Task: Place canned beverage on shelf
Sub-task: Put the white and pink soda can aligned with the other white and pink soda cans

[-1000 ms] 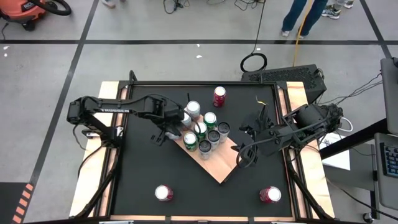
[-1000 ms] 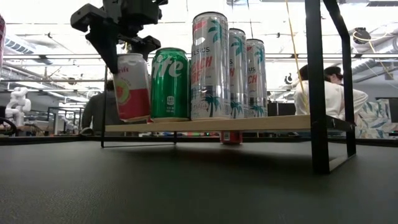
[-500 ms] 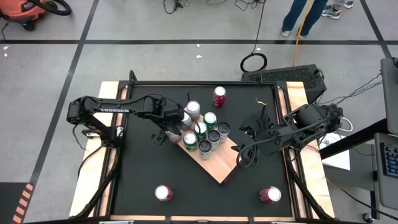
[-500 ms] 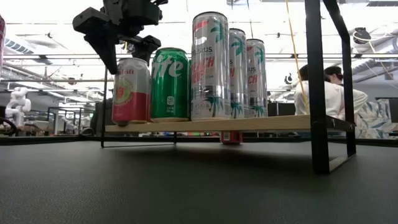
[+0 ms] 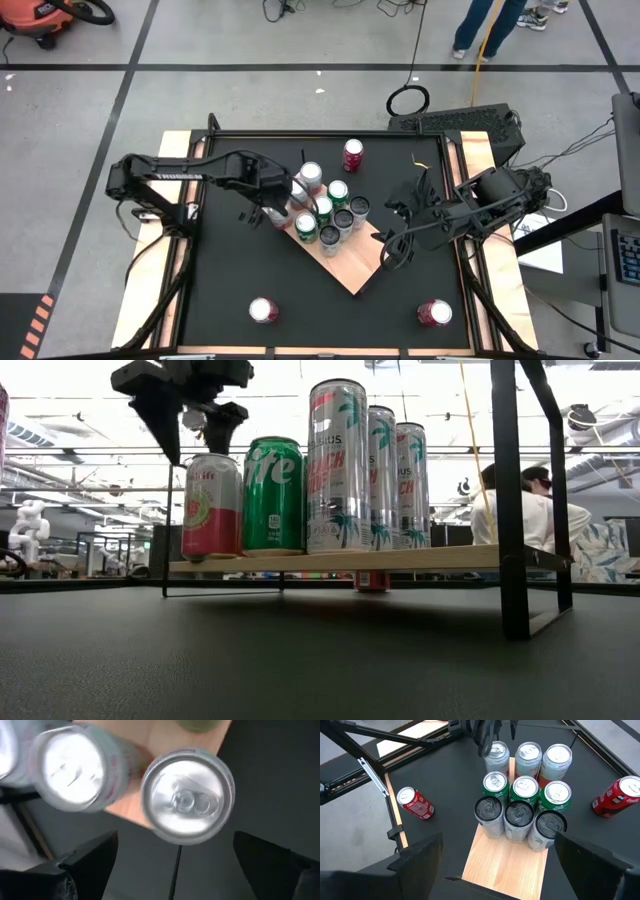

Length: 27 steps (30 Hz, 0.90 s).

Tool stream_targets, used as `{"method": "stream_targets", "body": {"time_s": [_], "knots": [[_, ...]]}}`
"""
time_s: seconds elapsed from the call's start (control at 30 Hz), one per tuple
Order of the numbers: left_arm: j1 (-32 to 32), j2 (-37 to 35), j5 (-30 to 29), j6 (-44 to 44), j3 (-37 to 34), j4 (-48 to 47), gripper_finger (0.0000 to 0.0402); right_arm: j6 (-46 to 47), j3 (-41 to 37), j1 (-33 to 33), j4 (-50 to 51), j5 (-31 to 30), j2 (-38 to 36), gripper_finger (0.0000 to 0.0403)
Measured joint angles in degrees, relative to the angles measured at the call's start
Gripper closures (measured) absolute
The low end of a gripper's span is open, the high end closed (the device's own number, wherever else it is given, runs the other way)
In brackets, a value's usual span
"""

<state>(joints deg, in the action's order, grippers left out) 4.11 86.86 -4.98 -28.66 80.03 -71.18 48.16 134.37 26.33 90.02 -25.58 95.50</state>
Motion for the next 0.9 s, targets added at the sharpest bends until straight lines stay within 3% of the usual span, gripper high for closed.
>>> {"method": "stream_targets", "body": {"time_s": [0.1, 0.27, 0.43, 0.53, 0.7, 0.9], "knots": [[-1.01, -0.91, -1.14, 5.97, 2.36, -2.08, 0.0017, 0.02, 0.0, 0.0, 0.0, -0.08, 0.0, 0.0046], [-5.57, -3.19, 1.64, 24.39, 4.14, -4.76, 0.0019, 0.92, 0.0, 0.02, -0.02, -0.13, 0.0, 0.0046], [-12.96, -6.7, 1.03, 42.54, 3.28, -2.37, 0.0049, 1.62, 0.0, 0.0, -0.06, -0.13, 0.02, 0.0046], [-18.29, -8.23, -3.95, 53.07, 3.28, 2.28, 0.0075, 1.3, 0.0, 0.0, -0.07, -0.13, 0.02, 0.0046], [-26.83, -8.32, -17.66, 70.15, 1.56, 4.56, 0.0111, -0.2, 0.0, -0.02, -0.13, -0.29, 0.02, 0.0046], [-34.4, -8.26, -22.8, 88.54, -8.36, 8.73, 0.0136, -0.73, 0.0, -0.02, -0.15, -0.22, 0.02, 0.0046]]}}
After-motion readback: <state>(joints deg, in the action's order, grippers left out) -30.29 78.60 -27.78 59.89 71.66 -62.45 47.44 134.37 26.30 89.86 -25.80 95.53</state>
